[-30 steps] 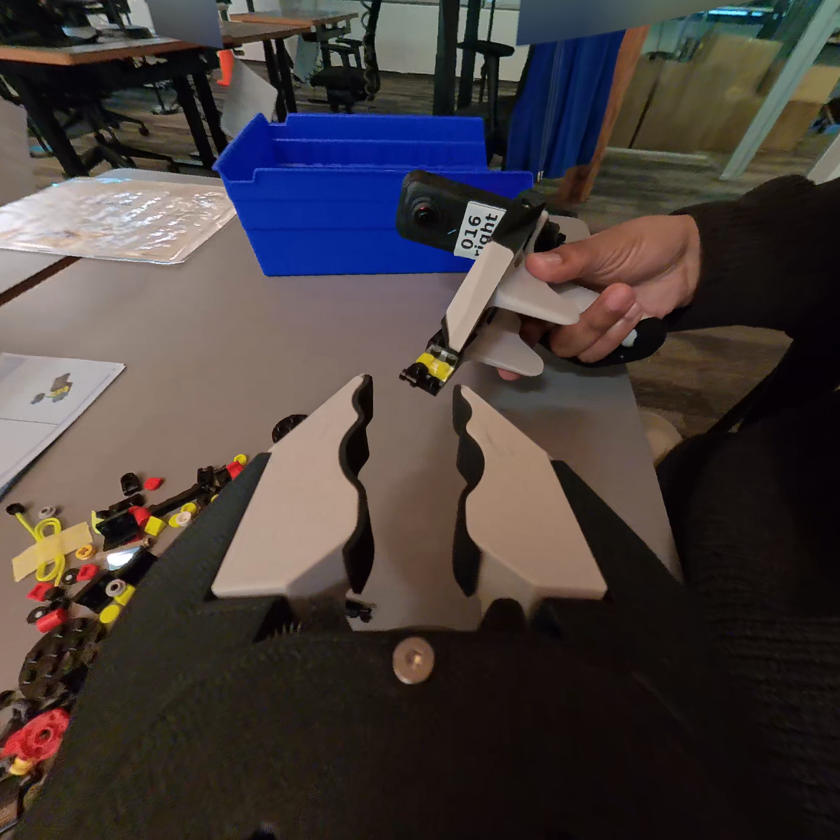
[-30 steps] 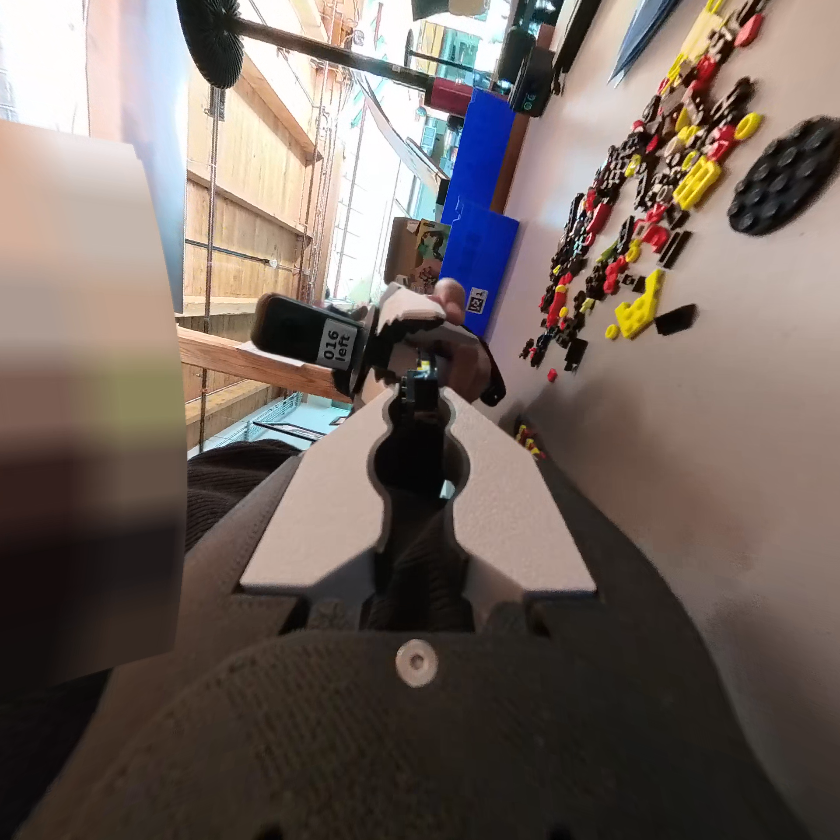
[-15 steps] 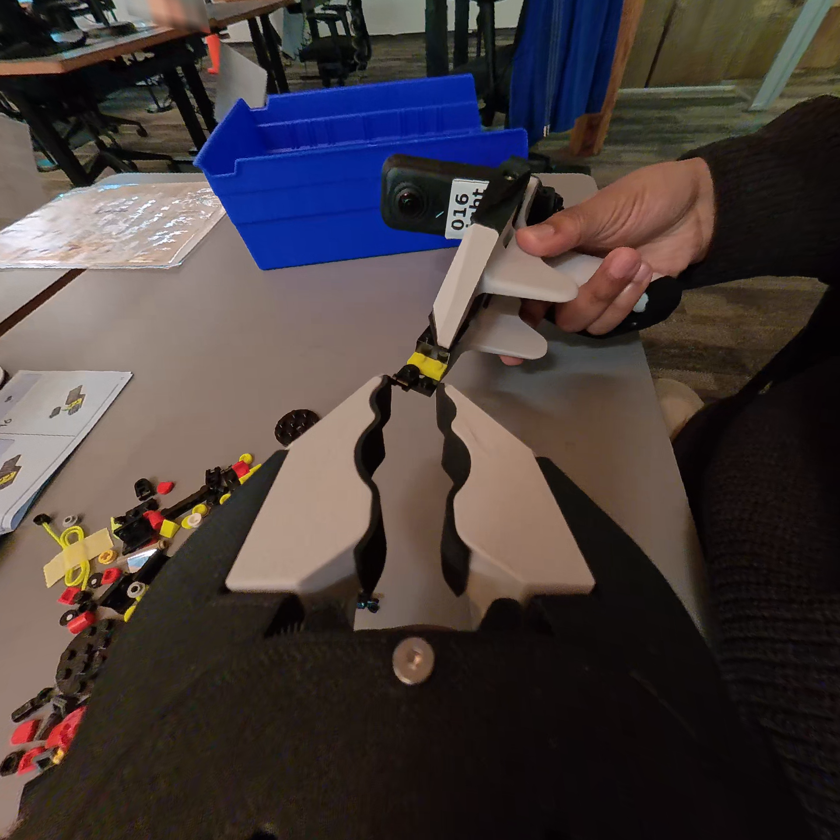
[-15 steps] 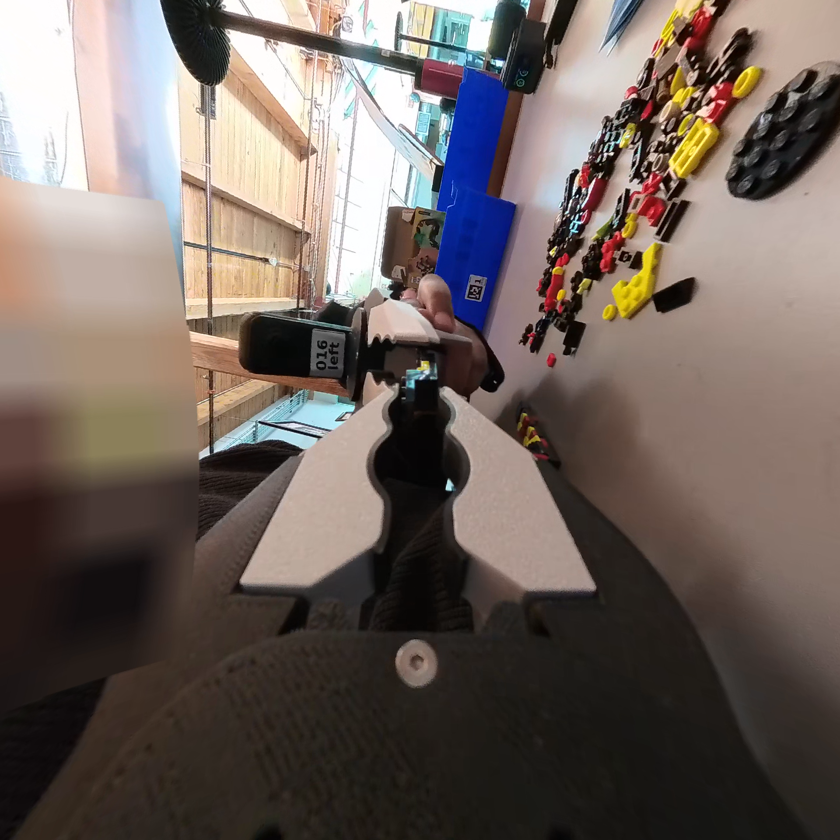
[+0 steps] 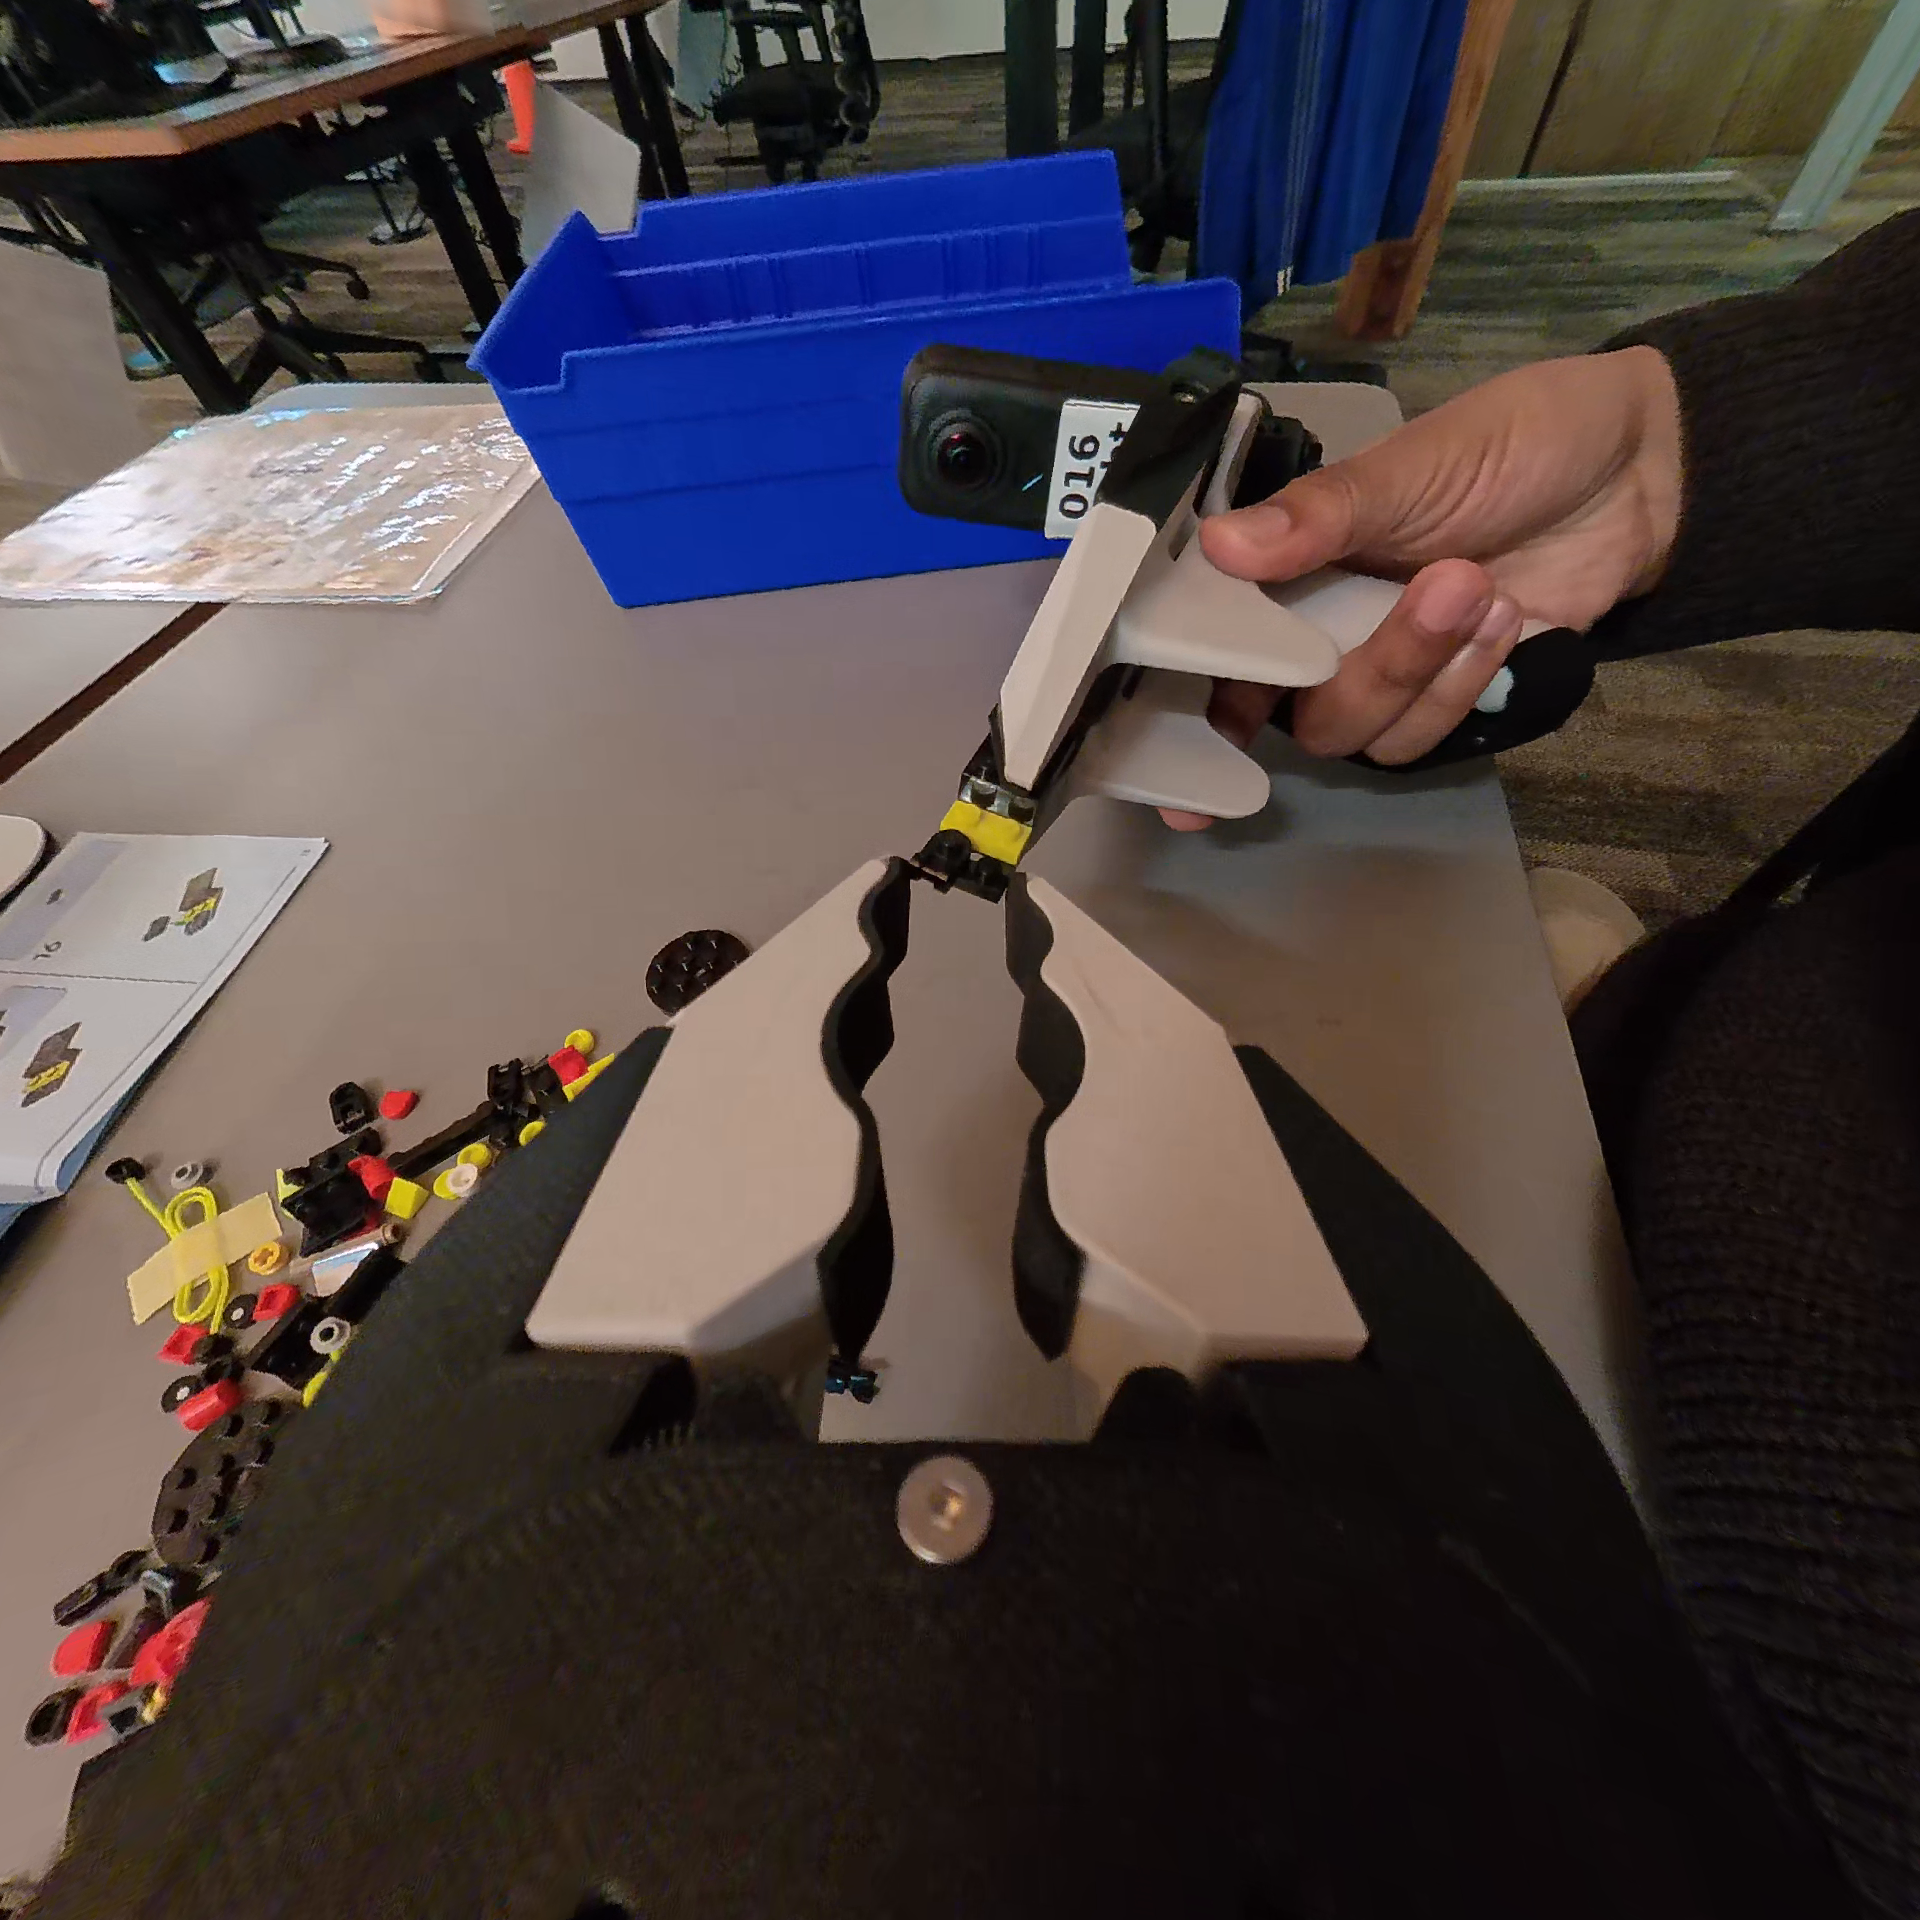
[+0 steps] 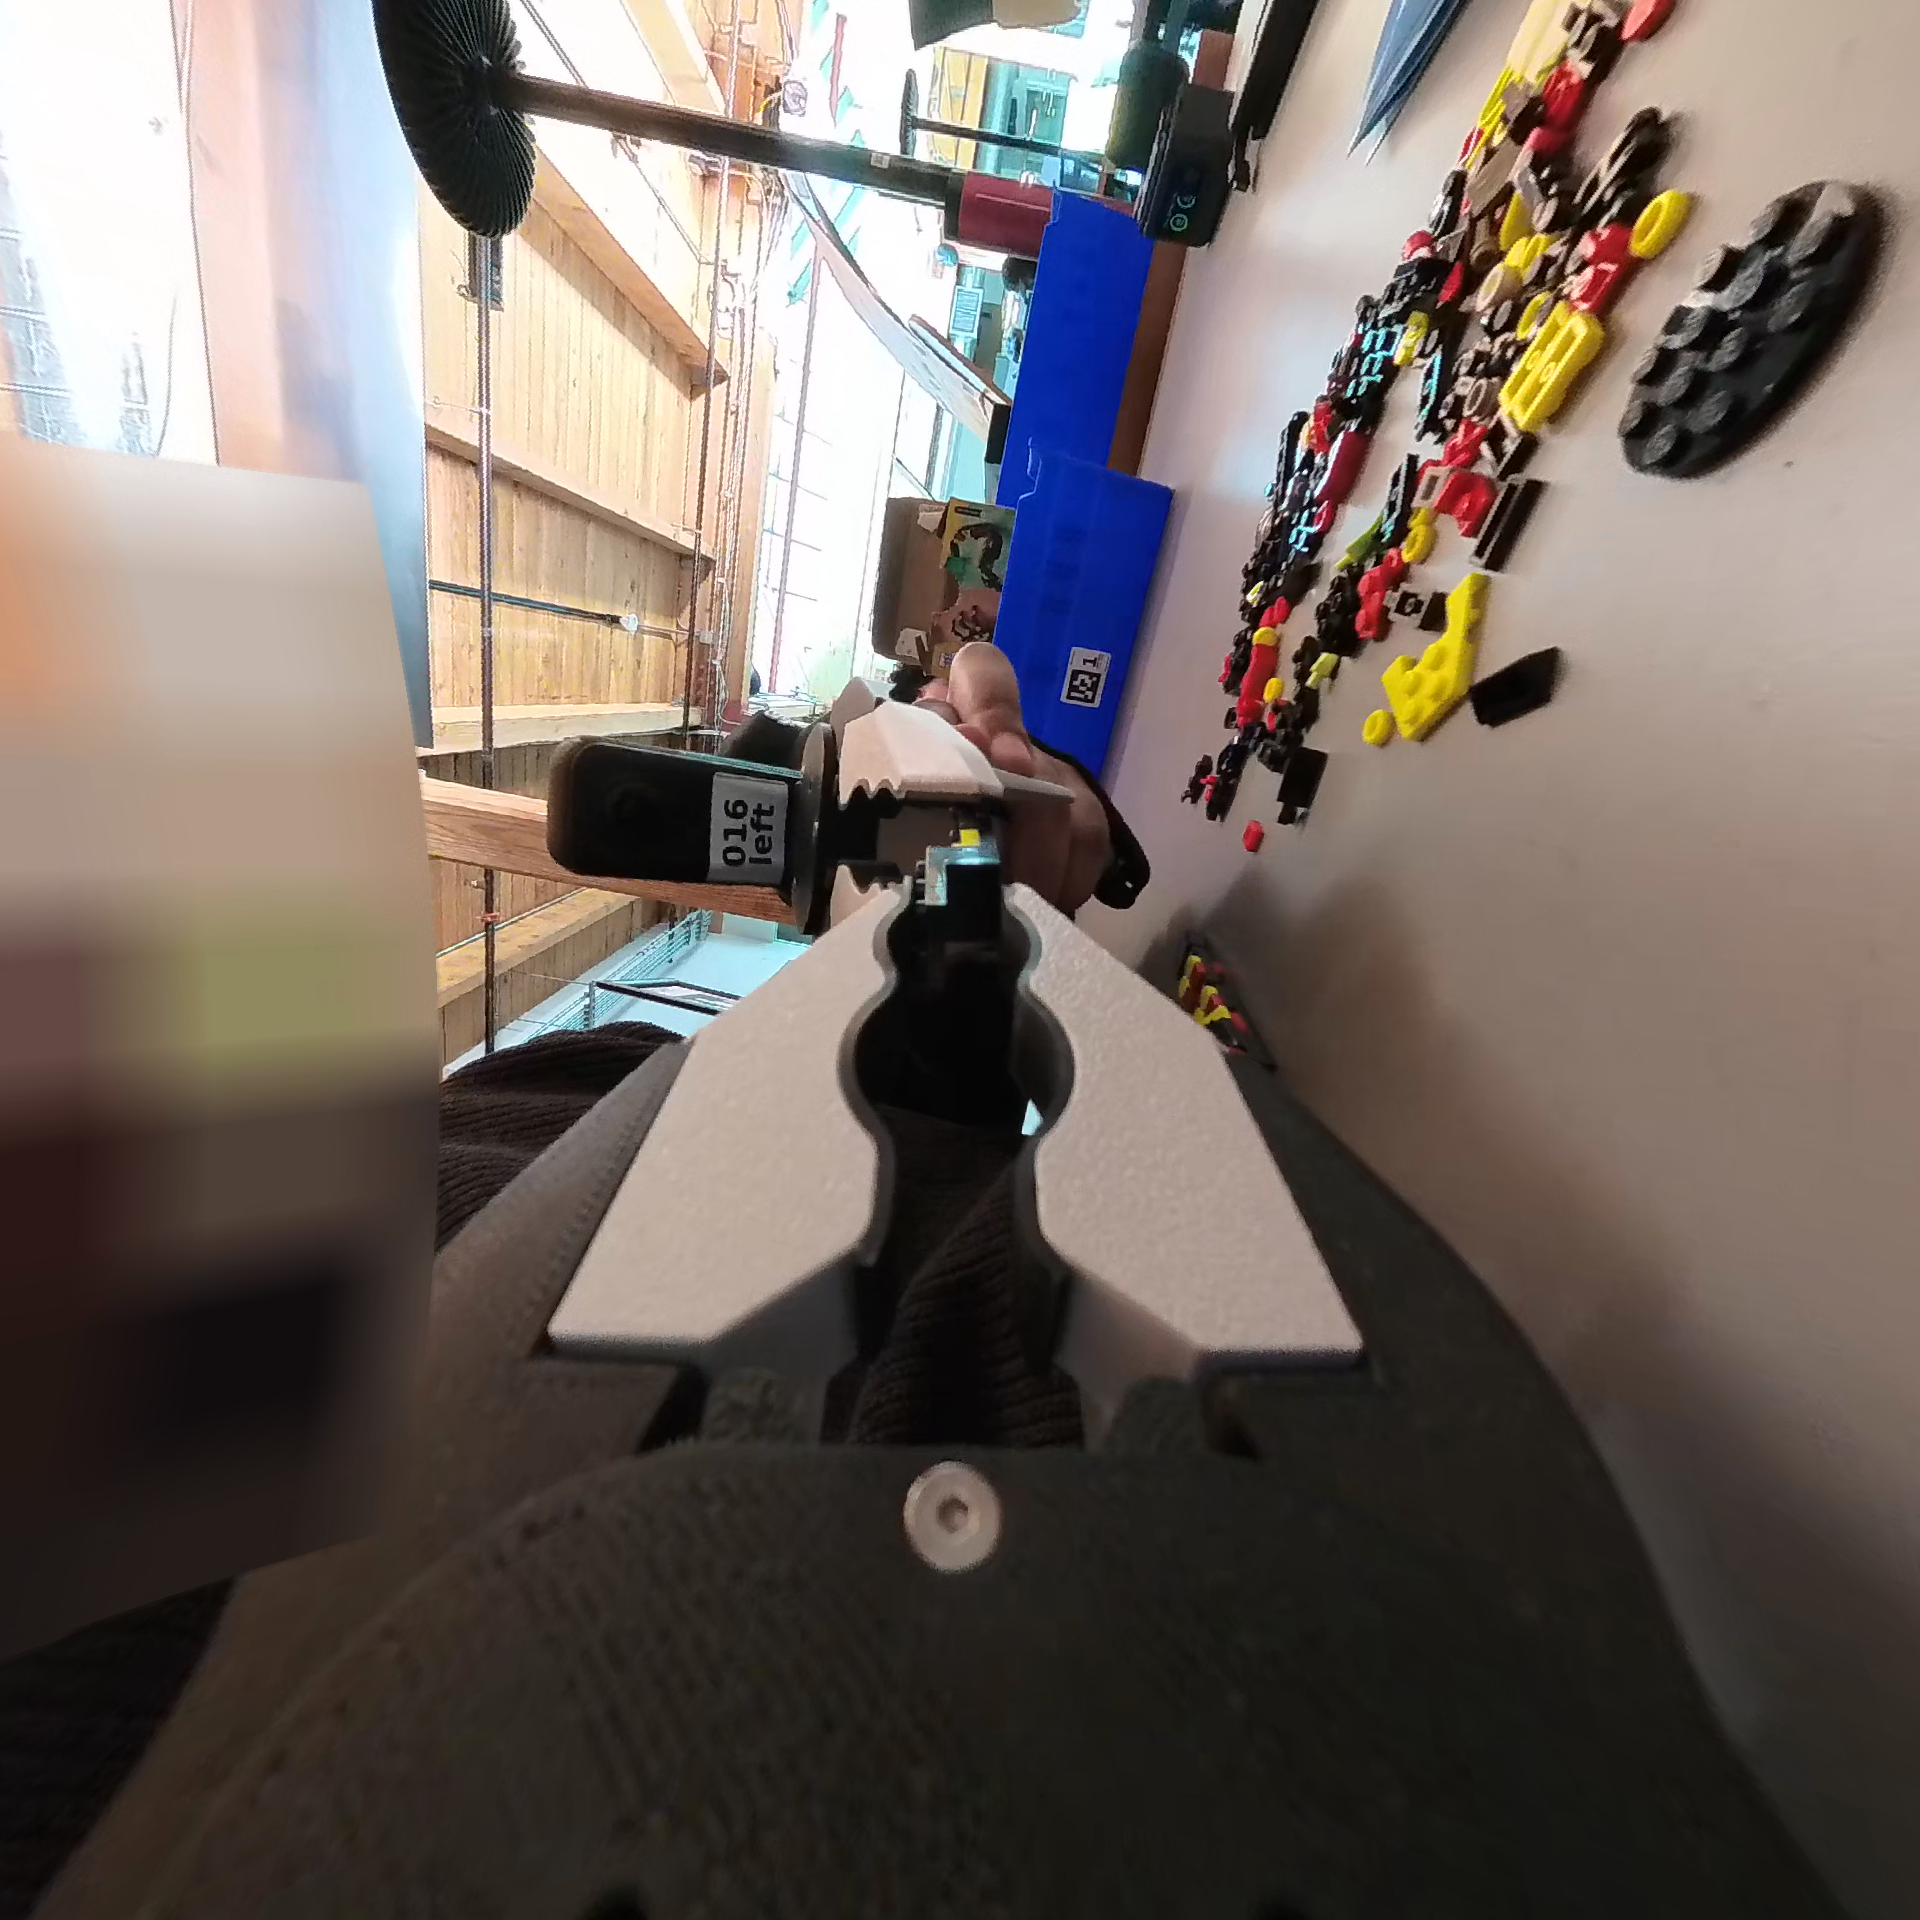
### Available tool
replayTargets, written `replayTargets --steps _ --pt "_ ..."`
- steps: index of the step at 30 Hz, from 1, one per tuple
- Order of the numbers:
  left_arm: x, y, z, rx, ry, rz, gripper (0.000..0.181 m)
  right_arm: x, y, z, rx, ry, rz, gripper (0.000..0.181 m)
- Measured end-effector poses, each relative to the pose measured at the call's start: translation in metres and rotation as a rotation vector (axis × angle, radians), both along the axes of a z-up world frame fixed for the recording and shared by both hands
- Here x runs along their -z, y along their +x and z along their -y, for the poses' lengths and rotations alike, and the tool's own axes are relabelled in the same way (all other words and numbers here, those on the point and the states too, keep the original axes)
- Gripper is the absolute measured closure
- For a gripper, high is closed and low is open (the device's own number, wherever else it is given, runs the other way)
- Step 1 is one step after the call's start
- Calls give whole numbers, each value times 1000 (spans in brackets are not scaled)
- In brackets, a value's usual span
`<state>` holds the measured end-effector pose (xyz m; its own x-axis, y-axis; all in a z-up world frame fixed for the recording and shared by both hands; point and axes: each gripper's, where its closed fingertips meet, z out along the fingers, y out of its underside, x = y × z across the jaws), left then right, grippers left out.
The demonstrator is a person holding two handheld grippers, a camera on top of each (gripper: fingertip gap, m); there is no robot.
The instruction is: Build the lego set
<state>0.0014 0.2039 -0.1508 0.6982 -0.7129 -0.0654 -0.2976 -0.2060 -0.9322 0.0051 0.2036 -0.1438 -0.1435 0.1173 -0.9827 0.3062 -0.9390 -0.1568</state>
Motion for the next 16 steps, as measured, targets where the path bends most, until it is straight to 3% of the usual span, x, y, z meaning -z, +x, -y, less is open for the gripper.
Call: replayTargets --steps 1,16 --pt "0 0 0 -1 1 1 164 0 0 0 0 -2 -1 168" --pt "1 0 -1 -12 -6 -6 164 1 1 -3 12 -5 5 168"
